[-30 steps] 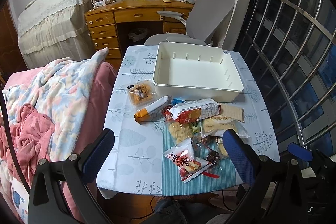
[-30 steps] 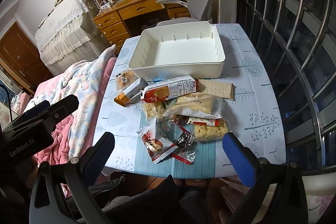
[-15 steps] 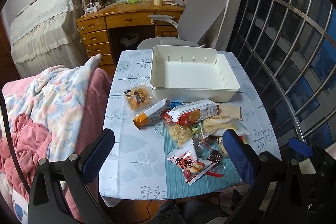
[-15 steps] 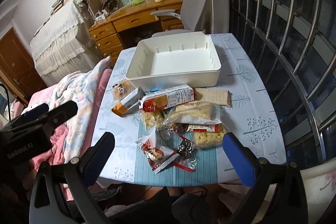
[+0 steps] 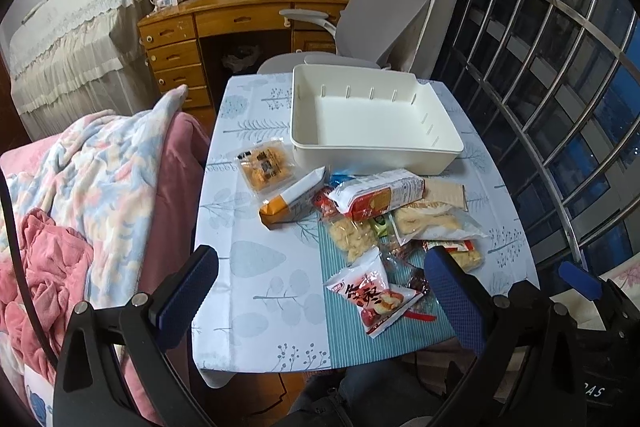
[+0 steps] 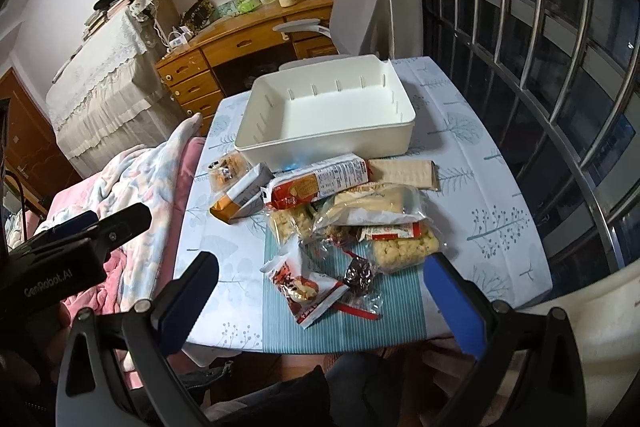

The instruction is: Organize snacks

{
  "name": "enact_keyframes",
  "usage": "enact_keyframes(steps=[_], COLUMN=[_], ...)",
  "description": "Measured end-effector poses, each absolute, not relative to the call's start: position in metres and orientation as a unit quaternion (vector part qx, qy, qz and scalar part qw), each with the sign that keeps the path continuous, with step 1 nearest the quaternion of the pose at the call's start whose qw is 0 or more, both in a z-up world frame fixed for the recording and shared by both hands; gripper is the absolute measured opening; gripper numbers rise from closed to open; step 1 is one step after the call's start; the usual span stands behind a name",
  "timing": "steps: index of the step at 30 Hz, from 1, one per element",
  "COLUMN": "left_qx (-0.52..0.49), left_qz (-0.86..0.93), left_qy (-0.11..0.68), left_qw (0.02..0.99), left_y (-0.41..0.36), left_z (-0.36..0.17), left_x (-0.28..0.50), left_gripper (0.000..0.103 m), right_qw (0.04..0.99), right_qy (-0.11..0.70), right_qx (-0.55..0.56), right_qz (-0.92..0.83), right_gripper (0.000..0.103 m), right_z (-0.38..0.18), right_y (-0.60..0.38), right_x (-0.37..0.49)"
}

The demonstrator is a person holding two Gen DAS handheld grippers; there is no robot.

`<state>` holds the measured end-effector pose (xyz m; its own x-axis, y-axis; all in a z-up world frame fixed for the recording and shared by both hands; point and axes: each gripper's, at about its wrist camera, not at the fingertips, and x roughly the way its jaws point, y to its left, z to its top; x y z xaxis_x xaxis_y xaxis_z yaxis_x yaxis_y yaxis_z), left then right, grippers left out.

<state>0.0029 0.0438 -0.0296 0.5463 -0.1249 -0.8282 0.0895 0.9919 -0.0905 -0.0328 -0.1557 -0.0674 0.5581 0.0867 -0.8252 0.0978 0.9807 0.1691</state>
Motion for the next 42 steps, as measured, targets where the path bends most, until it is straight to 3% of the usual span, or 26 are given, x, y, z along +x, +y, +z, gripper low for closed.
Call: enact_keyframes(steps=[27,42], left_qx=[-0.067,-0.165], left_qz=[-0.039,0.008], left_qy=[0.604,0.728], left_qw=[0.793,0.665], left_y=[0.026,0.008], left_z=[-0.120,-0.227], left_x=[0.040,0.077], left_gripper=[0.102,0.102], right_qw=[0.775,0.720], right_qy=[0.595,0.682], right_qx=[0.212,0.128], right_qz=[-0.002,0.006], right_gripper=[0.103,0.103], right_z=[-0.153,-0.227], right_y=[-0.225,-0.246], right_x=[0.015,0.057])
